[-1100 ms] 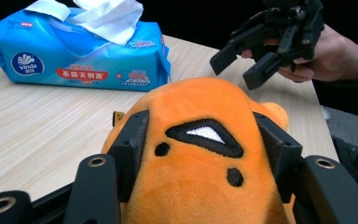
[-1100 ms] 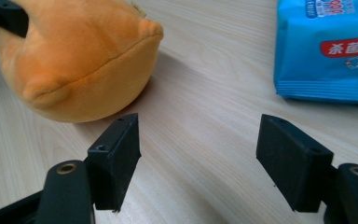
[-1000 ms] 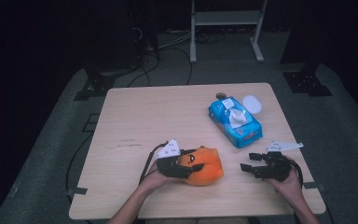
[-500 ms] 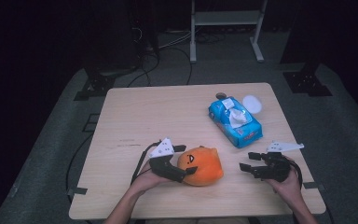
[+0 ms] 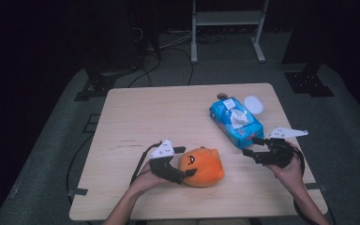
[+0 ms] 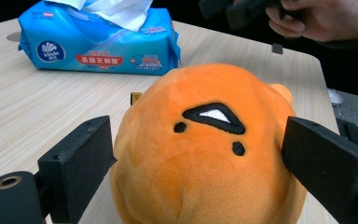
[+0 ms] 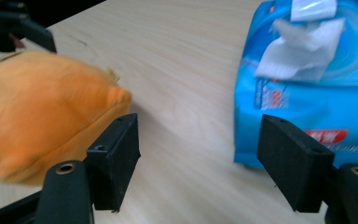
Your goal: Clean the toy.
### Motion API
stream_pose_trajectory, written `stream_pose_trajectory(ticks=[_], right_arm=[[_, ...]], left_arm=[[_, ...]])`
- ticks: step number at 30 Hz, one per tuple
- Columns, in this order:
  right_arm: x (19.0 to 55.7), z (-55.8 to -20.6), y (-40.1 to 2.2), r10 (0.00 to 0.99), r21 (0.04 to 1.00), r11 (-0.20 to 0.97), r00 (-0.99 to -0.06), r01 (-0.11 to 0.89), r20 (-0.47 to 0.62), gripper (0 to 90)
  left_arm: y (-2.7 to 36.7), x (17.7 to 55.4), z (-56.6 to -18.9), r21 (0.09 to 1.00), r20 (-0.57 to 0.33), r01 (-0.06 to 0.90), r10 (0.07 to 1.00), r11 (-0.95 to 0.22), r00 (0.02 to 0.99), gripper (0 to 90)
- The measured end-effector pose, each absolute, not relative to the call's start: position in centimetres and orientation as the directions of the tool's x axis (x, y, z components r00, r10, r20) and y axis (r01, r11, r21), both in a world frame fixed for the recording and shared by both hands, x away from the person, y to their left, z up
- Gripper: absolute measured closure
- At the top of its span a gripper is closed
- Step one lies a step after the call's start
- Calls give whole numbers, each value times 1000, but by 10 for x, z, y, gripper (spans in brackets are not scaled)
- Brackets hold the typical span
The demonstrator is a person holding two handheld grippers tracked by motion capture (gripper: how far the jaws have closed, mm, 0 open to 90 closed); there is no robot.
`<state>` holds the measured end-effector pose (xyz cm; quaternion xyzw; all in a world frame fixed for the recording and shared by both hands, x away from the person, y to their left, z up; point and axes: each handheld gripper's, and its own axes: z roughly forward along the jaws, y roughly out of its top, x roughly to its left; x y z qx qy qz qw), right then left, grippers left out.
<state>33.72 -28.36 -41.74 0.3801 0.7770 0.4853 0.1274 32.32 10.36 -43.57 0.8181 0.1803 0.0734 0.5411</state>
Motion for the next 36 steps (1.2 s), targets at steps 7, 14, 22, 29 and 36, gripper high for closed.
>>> stream_pose_trajectory(ticks=[7,14,22,29,36], right_arm=[[357,-400,-282,725,864,244,-674,440,139,282],[377,-381,-281,739,882,240,-665,405,104,278],[403,-380,-282,758,866,261,-646,426,89,278],[422,-389,-279,770,854,261,-631,451,98,281],[434,-398,-268,773,847,283,-630,451,77,309]], left_arm=[[107,324,-437,909,-83,225,376,-351,923,91],[107,324,-437,907,-79,219,367,-358,927,91],[106,325,-437,909,-81,217,359,-357,930,91],[107,325,-438,909,-85,219,358,-354,930,91],[107,326,-438,910,-89,221,355,-351,931,91]])
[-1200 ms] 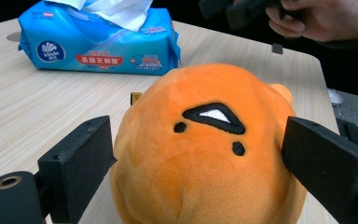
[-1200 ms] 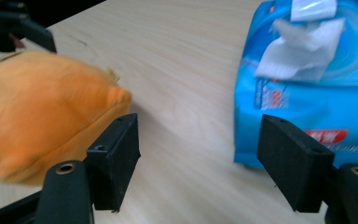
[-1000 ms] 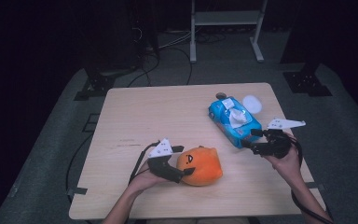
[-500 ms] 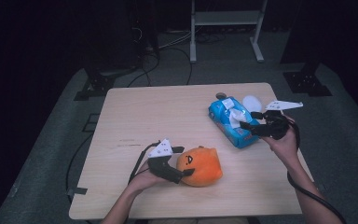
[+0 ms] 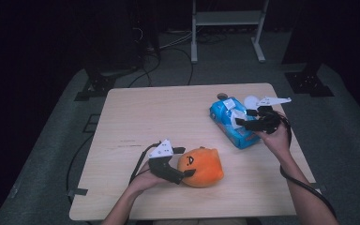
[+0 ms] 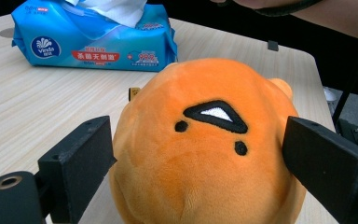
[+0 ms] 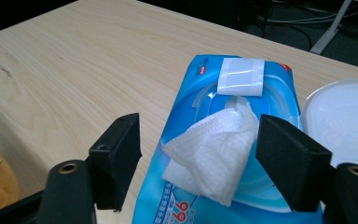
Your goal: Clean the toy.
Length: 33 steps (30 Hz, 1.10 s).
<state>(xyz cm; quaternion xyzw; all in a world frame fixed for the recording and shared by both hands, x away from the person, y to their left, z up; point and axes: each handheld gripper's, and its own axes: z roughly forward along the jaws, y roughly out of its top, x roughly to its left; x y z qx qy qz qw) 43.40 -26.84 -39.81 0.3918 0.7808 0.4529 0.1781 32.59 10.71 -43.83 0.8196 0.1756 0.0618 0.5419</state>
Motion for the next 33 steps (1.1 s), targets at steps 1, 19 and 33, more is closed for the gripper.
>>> stream_pose_trajectory(ticks=[1,19,33], right_arm=[[435,-399,-267,773,845,288,-630,450,72,321],[450,-428,-255,811,787,356,-586,505,9,519],[449,-429,-259,814,783,291,-572,550,99,750]], left_arm=[[107,326,-438,910,-89,221,355,-351,931,91],[108,324,-439,908,-91,225,357,-353,930,91],[109,325,-440,908,-98,231,359,-349,928,91]])
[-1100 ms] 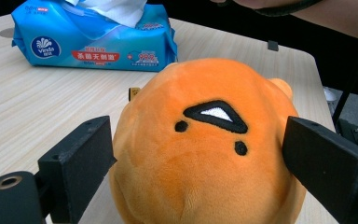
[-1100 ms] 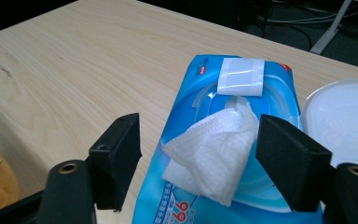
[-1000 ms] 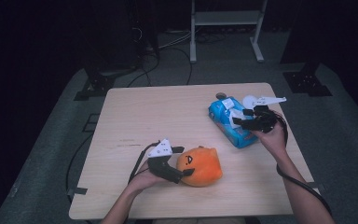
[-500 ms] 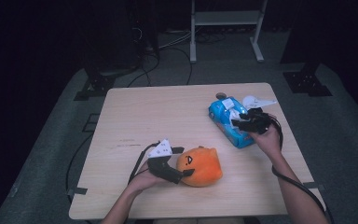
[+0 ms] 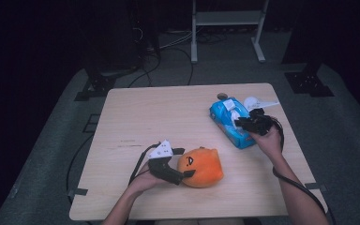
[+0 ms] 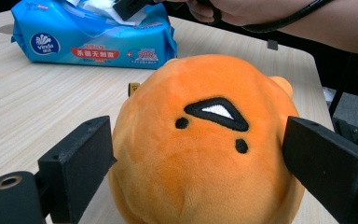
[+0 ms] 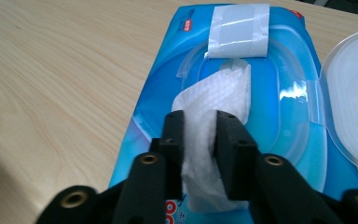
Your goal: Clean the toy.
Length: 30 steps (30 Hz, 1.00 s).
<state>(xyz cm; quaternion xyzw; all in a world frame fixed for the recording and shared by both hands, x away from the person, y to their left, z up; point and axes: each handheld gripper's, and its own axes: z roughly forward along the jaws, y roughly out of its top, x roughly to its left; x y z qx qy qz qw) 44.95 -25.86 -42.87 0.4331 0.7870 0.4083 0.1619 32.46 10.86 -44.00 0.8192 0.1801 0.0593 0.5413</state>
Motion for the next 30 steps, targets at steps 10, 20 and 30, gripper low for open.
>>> stream_pose_trajectory(ticks=[10,20,30], right_arm=[[448,-426,-263,818,782,266,-561,563,126,824],[439,-413,-270,800,793,223,-571,566,183,849],[416,-397,-271,762,812,217,-614,541,205,852]], left_arm=[[109,324,-439,909,-90,225,363,-352,928,91],[111,325,-441,907,-94,231,364,-353,926,91],[112,327,-444,904,-111,246,364,-351,925,89]])
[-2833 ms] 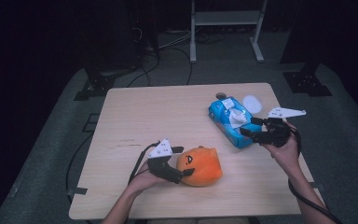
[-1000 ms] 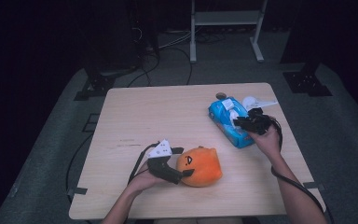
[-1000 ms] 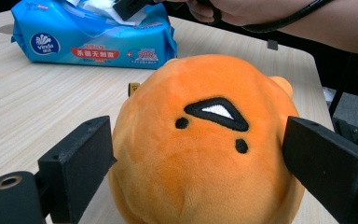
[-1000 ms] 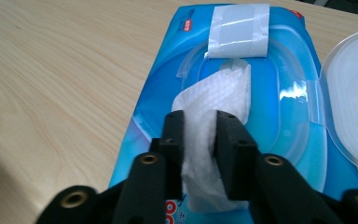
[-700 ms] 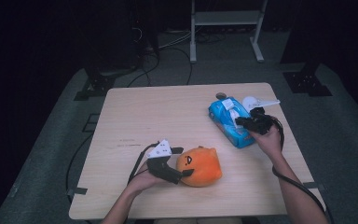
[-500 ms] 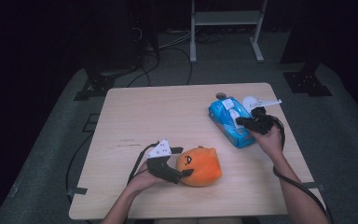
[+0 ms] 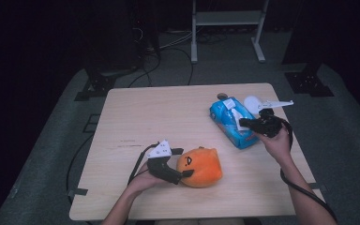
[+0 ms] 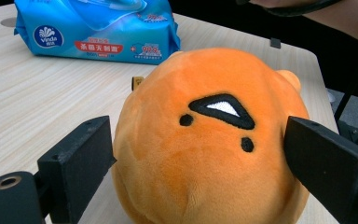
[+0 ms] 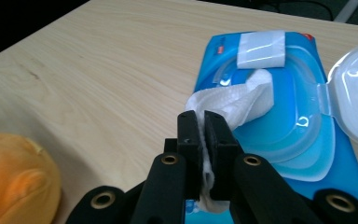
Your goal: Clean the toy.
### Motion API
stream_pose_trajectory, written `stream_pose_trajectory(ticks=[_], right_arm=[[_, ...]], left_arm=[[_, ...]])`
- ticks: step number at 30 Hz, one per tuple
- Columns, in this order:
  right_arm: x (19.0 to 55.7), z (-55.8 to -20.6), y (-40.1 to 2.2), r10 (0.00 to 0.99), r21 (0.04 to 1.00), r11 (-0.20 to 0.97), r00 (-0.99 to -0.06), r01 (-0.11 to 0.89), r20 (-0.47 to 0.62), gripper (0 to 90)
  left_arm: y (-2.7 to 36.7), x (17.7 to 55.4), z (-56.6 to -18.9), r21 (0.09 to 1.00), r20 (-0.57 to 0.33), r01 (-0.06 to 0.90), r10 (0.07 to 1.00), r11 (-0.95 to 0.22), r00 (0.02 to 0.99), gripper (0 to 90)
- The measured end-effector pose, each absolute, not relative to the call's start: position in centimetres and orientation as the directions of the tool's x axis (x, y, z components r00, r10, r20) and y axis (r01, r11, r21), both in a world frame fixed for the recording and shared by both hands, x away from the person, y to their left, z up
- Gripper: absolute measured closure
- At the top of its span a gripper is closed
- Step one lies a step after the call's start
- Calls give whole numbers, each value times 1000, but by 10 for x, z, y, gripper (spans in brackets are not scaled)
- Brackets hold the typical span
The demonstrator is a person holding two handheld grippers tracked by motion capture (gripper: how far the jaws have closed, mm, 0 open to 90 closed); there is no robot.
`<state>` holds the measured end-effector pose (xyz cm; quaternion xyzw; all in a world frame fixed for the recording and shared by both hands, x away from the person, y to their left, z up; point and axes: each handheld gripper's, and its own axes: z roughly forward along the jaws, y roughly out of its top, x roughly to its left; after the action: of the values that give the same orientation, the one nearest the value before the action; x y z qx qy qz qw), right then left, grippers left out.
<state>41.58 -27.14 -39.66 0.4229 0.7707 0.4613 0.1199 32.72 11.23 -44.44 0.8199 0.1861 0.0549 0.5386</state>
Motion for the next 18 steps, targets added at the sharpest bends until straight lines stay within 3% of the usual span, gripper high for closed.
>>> stream_pose_trajectory(ticks=[9,18], right_arm=[[384,-374,-275,714,839,212,-665,502,218,853],[325,-352,-269,620,872,207,-749,444,234,852]], left_arm=[[111,328,-446,903,-113,243,351,-354,930,85],[105,331,-448,903,-121,240,327,-355,937,75]])
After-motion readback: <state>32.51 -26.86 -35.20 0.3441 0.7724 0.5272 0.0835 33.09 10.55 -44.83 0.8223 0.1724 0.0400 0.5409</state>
